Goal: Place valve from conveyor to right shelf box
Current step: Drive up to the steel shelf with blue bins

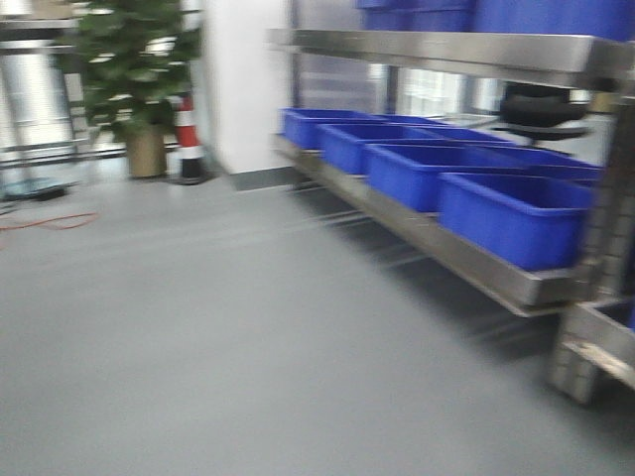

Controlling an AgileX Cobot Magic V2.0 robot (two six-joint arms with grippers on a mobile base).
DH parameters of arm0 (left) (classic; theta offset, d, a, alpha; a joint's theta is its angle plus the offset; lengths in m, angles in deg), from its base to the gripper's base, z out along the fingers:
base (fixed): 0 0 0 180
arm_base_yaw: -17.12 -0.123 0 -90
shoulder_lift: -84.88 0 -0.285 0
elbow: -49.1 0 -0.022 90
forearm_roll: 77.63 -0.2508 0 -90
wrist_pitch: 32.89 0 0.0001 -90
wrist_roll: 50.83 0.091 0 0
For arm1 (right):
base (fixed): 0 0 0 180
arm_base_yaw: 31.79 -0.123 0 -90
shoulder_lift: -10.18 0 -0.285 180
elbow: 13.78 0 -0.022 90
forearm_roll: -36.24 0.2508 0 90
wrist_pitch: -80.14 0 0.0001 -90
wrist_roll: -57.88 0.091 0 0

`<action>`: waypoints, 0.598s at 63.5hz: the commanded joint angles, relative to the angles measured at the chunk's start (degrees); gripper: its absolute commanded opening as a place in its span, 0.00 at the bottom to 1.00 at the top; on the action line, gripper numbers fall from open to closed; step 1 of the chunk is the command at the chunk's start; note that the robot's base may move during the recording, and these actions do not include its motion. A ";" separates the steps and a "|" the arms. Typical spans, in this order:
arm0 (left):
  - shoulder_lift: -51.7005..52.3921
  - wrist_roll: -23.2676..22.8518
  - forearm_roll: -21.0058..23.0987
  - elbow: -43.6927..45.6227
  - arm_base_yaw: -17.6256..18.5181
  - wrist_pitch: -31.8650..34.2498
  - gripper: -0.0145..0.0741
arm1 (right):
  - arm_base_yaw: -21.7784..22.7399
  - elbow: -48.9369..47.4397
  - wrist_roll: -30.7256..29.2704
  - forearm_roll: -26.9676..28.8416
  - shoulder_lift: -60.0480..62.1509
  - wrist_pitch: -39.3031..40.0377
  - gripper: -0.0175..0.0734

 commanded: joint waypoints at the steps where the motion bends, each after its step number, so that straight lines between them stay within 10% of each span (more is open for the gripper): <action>1: 0.28 -0.27 0.16 0.28 0.37 3.19 0.04 | 0.09 -0.83 -0.45 -0.01 0.58 4.65 0.02; 38: 0.28 -0.27 0.16 0.28 0.37 3.19 0.04 | 0.09 -0.83 -0.45 -0.01 0.58 4.65 0.02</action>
